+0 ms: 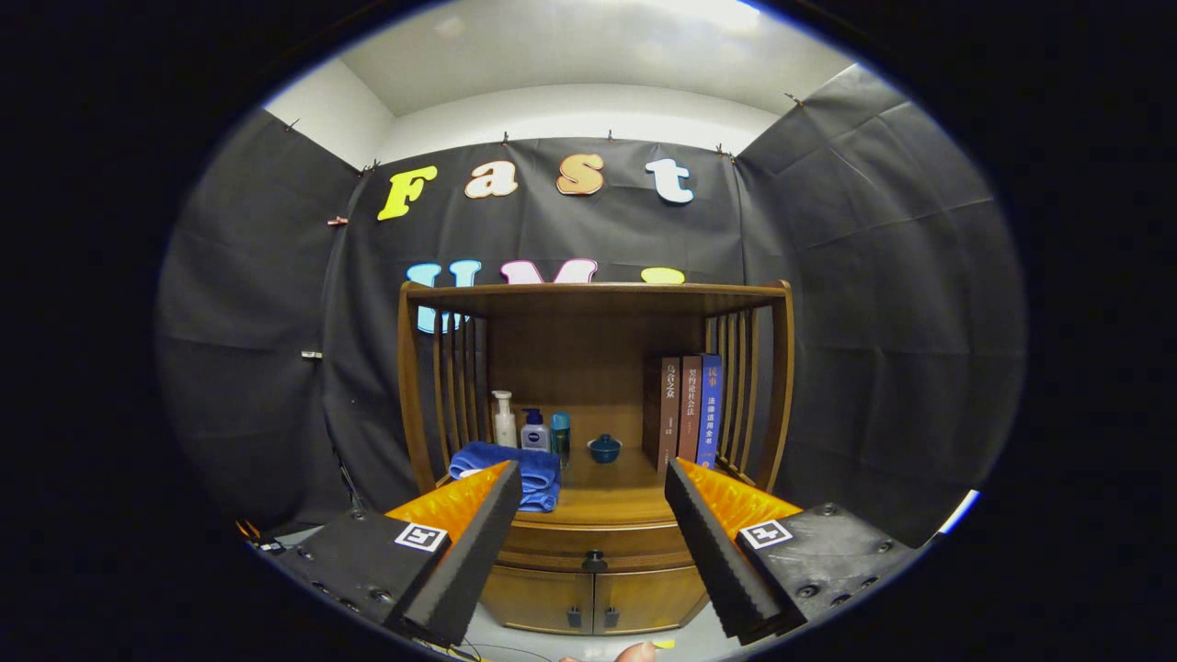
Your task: Pull open the drawer, take out the items inside it, and place them on the countertop above the cabinet.
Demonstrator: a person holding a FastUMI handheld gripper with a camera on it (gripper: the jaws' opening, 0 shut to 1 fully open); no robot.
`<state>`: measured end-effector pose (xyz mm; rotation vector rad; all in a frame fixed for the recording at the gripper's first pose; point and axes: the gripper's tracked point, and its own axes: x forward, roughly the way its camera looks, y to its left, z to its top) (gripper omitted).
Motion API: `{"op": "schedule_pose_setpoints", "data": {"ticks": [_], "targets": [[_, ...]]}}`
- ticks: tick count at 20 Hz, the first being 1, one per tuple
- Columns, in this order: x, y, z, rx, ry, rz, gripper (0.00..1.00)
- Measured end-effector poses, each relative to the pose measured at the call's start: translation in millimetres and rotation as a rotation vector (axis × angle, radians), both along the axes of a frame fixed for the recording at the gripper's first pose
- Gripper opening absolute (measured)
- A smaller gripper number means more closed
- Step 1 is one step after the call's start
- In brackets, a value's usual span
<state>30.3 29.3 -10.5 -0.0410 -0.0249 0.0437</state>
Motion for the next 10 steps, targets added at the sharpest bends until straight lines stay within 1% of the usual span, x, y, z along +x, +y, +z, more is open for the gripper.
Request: {"op": "schedule_pose_setpoints", "data": {"ticks": [4,8,10], "targets": [[36.4,4.7,-6.9,0.059,-0.026,0.008,1.0],[70.5,8.6,-34.4,0.026,-0.031,0.011,0.99],[83.4,10.2,-57.7,0.012,-0.017,0.008,0.99]]}}
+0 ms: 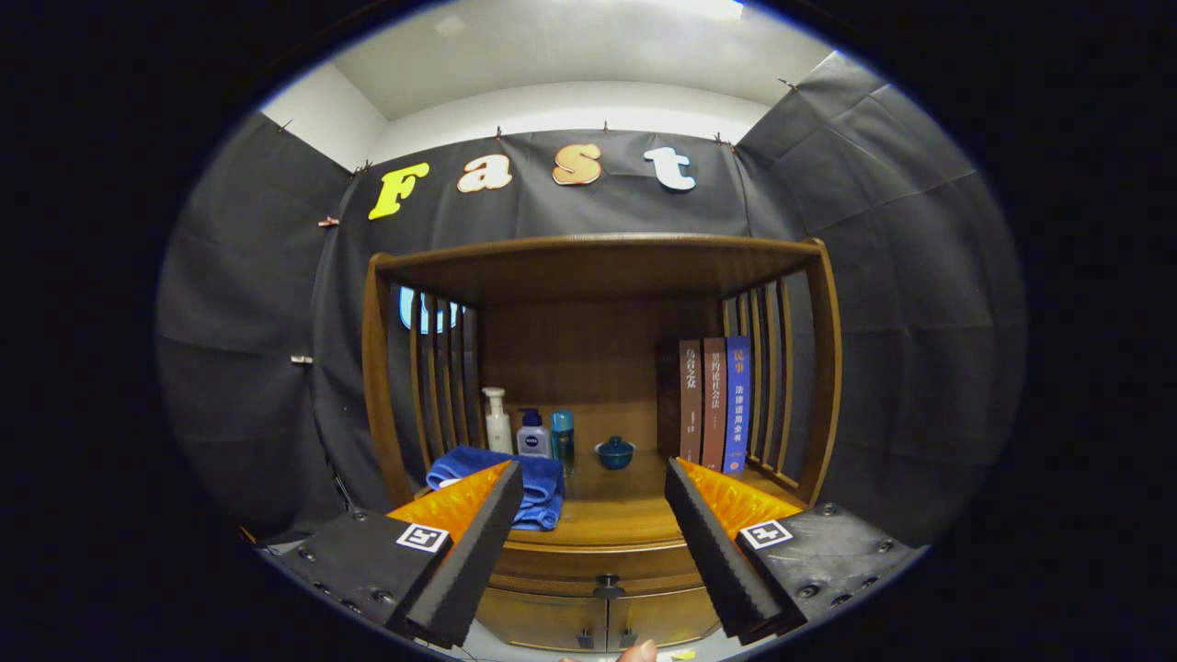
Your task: Pull open the drawer, take out the items inside it, and place them on the countertop above the cabinet.
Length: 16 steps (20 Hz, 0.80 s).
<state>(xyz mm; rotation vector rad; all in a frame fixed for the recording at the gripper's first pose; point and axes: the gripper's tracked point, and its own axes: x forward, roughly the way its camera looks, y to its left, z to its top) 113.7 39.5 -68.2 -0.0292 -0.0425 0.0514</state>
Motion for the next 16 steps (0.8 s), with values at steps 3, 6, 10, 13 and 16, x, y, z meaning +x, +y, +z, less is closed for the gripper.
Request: {"op": "schedule_pose_setpoints", "data": {"ticks": [3,6,10,13,16], "targets": [[16.2,3.3,-42.7,-0.014,0.036,0.0,0.99],[30.4,1.0,-79.9,-0.02,0.063,-0.001,0.99],[44.7,-3.3,-126.7,0.008,0.103,-0.001,1.0],[58.0,-6.7,-158.6,-0.001,0.142,-0.004,0.99],[64.6,-18.1,-190.3,-0.003,0.195,-0.049,0.99]]}}
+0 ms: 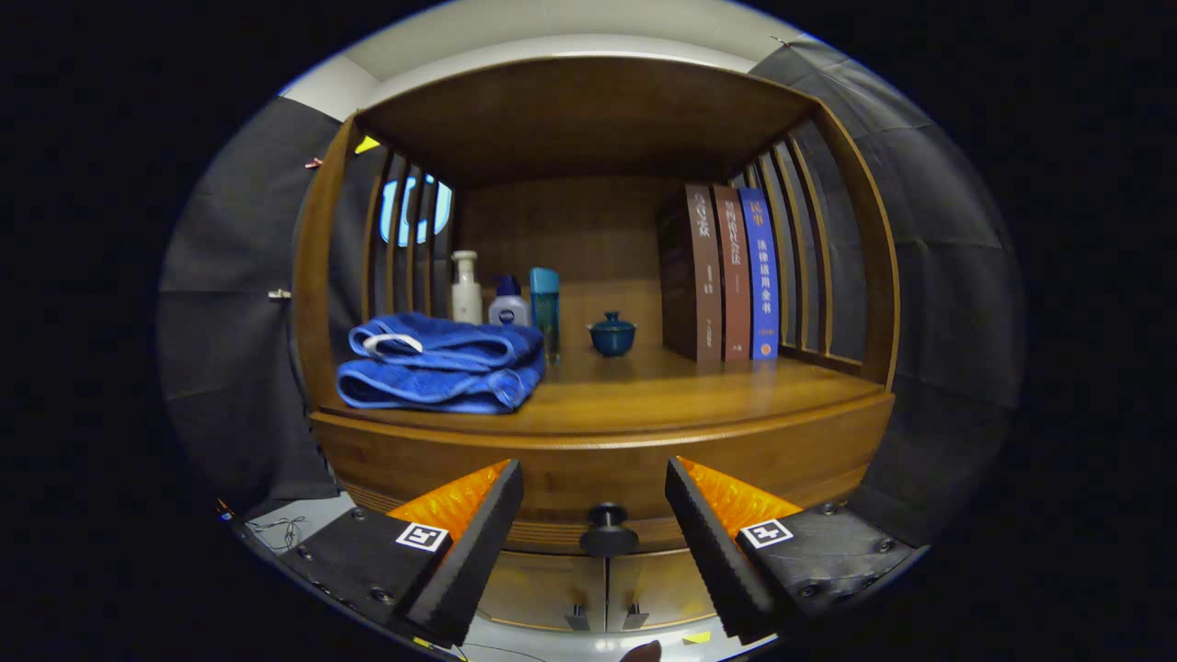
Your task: Pull open the drawer, take out the items inside it, and place them on the countertop above the cabinet.
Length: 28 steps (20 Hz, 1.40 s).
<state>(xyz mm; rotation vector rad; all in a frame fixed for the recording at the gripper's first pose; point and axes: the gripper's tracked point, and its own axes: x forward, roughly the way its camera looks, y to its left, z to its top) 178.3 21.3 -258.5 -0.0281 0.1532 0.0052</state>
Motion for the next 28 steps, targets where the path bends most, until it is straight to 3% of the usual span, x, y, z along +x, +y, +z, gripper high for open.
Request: {"op": "schedule_pose_setpoints", "data": {"ticks": [3,4,6,9,12,15,19,28], "targets": [[5.0,-8.0,-31.0,0.009,0.066,0.001,1.0],[3.8,-11.8,-38.2,0.004,0.079,-0.003,0.96],[5.7,-10.5,-49.4,0.012,0.094,0.002,0.74],[9.7,-6.6,-51.0,0.028,0.089,0.022,0.68],[6.3,-7.4,-51.0,-0.01,0.093,0.007,0.5],[5.0,-6.5,-53.3,-0.024,0.102,-0.005,0.39],[-1.5,-7.5,-51.0,-0.011,0.117,-0.013,0.39],[-73.8,-12.3,-46.2,0.021,0.116,-0.002,0.39]]}}
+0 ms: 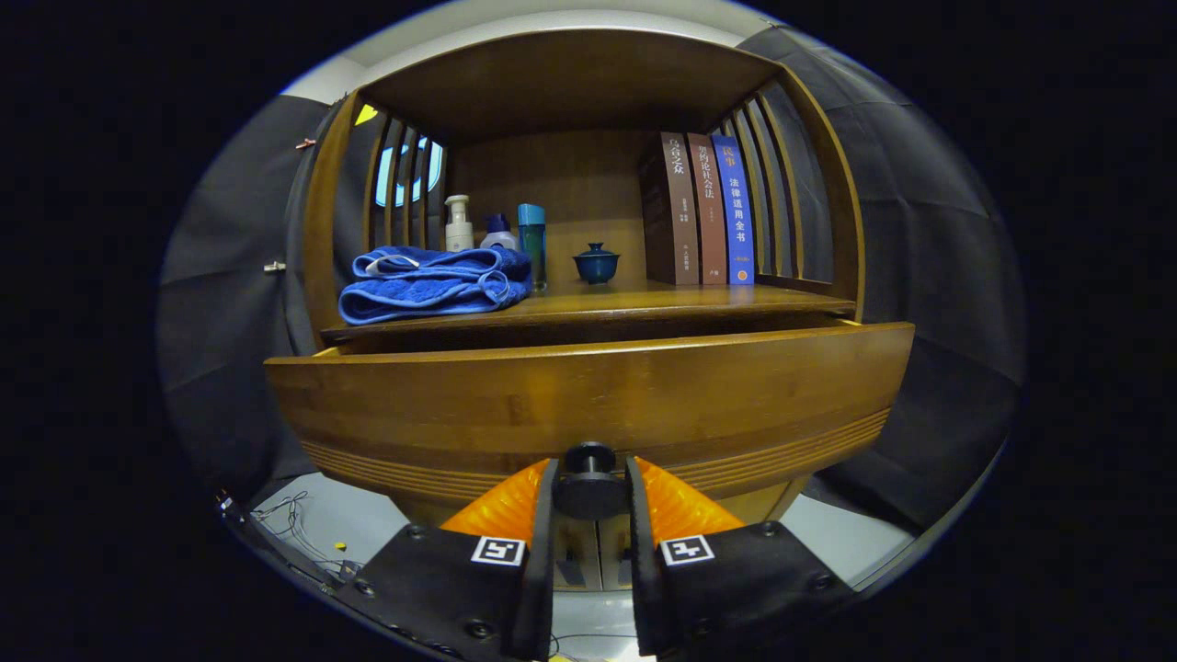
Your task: Pull open the drawer, take out the items inside it, and place them on the countertop above the cabinet.
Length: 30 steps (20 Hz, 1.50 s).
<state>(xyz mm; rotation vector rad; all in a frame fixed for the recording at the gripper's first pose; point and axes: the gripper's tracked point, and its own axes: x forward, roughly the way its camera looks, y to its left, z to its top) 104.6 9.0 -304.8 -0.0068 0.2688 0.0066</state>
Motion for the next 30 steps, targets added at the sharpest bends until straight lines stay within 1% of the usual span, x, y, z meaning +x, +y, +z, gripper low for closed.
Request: {"op": "schedule_pose_setpoints", "data": {"ticks": [6,12,17,23,24,25,28,30], "targets": [[-39.8,-2.7,2.1,0.011,0.003,0.006,0.39],[-65.9,-5.1,2.5,0.013,0.01,0.014,0.39],[-83.2,-6.8,-3.4,0.016,0.033,0.018,0.39],[-85.9,-7.4,-4.7,0.001,0.034,0.022,0.39],[-86.6,-7.0,-3.0,-0.01,0.033,0.028,0.4],[-87.1,-5.0,-1.2,-0.015,0.035,0.041,0.43],[-90.5,-3.9,13.7,0.003,0.007,0.064,0.77],[-95.8,-9.0,34.8,-0.02,-0.022,0.074,0.99]]}}
